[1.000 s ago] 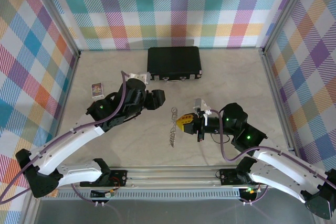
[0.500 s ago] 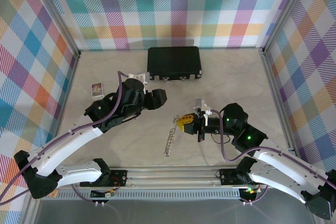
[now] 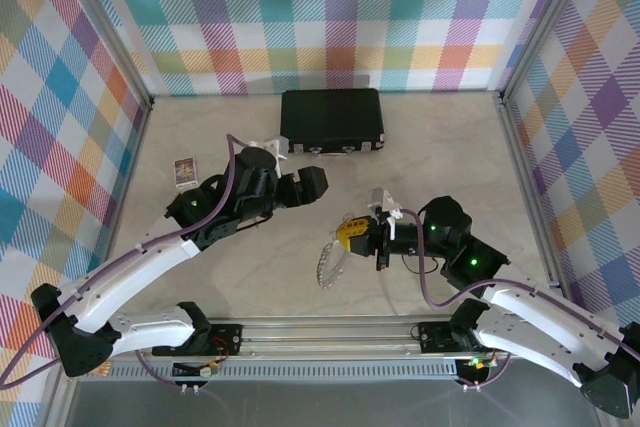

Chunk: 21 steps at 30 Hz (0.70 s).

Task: Put the keys on the keyring

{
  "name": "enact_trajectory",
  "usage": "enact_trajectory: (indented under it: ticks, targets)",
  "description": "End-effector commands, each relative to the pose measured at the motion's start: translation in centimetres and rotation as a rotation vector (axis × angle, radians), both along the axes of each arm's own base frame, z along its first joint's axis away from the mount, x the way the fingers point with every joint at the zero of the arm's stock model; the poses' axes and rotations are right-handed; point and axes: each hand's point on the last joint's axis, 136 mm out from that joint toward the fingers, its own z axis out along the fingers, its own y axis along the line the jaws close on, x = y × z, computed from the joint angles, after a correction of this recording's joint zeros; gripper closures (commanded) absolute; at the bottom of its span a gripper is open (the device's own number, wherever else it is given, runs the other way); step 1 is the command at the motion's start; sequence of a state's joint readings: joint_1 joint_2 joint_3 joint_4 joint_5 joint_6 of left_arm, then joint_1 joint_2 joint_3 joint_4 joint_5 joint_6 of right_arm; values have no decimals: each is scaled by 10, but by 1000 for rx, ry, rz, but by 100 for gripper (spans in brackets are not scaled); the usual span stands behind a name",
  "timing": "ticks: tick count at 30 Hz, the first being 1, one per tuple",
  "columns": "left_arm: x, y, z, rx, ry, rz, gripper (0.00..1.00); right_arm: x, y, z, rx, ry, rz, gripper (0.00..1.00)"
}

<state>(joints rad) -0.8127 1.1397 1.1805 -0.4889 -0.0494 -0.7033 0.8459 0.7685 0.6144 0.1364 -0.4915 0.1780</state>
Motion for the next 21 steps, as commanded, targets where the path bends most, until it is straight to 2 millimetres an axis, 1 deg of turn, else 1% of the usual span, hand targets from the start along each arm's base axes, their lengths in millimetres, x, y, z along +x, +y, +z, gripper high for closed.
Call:
enact_trajectory:
  ticks: [1, 5, 8, 9, 14, 16, 17, 21]
  targets:
    - [3, -3, -7, -19, 28, -6, 9, -6, 1, 15, 39, -41, 33, 100]
    - [2, -4, -9, 25, -12, -53, 5, -6, 4, 12, 31, -38, 44, 100]
    - [-7, -8, -6, 38, -90, -149, 5, -9, 6, 13, 41, -44, 74, 100]
    - [-11, -10, -2, 23, -120, -187, 5, -11, 6, 13, 46, -48, 85, 100]
    - [-28, -15, 16, -21, -233, -312, 12, -22, 6, 20, 82, -70, 145, 100]
    - [-39, -18, 21, -32, -271, -377, 14, -25, 7, 22, 91, -71, 168, 100]
    - [-43, -20, 29, -54, -313, -404, 15, -27, 7, 23, 96, -75, 177, 100]
    - [-64, -19, 38, -79, -396, -509, 19, -28, 6, 28, 105, -85, 182, 100]
